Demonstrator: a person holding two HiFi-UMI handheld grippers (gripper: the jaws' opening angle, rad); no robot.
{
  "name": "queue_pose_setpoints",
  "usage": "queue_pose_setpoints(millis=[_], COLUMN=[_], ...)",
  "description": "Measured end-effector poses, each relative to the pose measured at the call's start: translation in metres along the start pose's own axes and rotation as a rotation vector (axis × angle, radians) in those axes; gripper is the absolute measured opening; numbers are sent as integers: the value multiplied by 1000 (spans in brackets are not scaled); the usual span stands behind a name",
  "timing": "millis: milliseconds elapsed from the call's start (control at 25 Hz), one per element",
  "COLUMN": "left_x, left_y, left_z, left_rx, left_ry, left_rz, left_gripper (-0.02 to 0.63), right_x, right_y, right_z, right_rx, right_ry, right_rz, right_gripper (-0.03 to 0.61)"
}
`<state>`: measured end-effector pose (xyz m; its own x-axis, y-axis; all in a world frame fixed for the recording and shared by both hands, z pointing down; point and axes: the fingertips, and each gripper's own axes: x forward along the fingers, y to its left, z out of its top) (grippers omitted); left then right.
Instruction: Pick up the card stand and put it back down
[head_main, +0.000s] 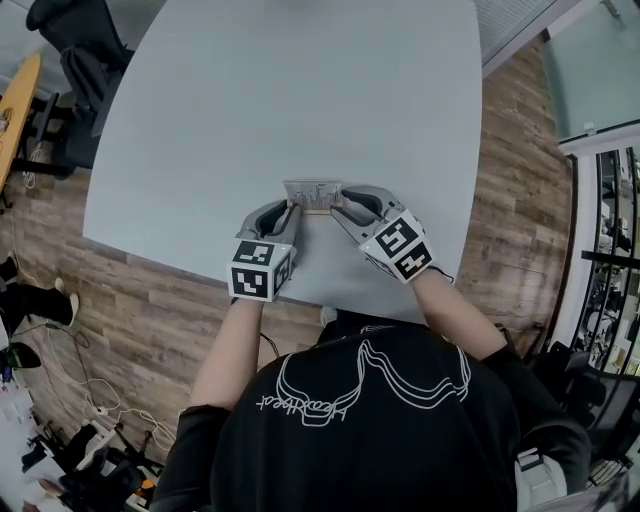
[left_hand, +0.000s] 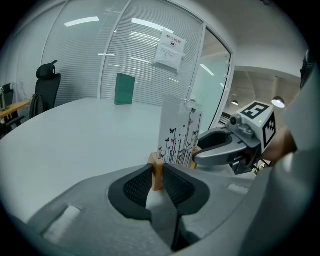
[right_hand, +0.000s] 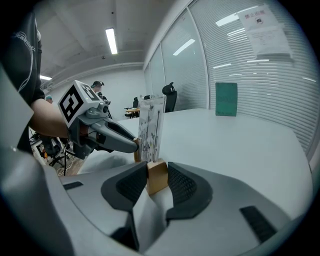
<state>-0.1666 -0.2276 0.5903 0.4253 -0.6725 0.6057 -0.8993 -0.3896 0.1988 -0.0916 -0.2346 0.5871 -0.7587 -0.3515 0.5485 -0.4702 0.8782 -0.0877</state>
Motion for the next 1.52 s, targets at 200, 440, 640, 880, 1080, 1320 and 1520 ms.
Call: queue_pose_setpoints(millis=[200,440,640,880,1080,1320,1520], left_x=[-4,-16,-31,-57,-82,-115,-144], left_y=[-3,-15,-28,-47,-63,-85,-105], left_z=[1,7,7,19,20,28,37], left_rx=[-33,-30,-30,-13,-16,-12,25], left_ry=[8,-17,-27,-53,-74,-106,-137], left_rz=[-4,-9,-3,-3,-11,-4,4], left_gripper=[75,74,74,75,74,75,74], right_x=[-6,-22,-37,-62,-84,-116,-142], right_y=[3,9,21,35,53,74,93], right_z=[3,8,11,20,29,43,55], right_rx=[3,-4,-18,-4,-3,-11,-24], right_ry=[-11,-30,-43,-80,-92,-128,-160], right_rz=[-4,-16,-18,-10,-2,-14,-19], right_gripper=[132,132,132,132,132,132,130])
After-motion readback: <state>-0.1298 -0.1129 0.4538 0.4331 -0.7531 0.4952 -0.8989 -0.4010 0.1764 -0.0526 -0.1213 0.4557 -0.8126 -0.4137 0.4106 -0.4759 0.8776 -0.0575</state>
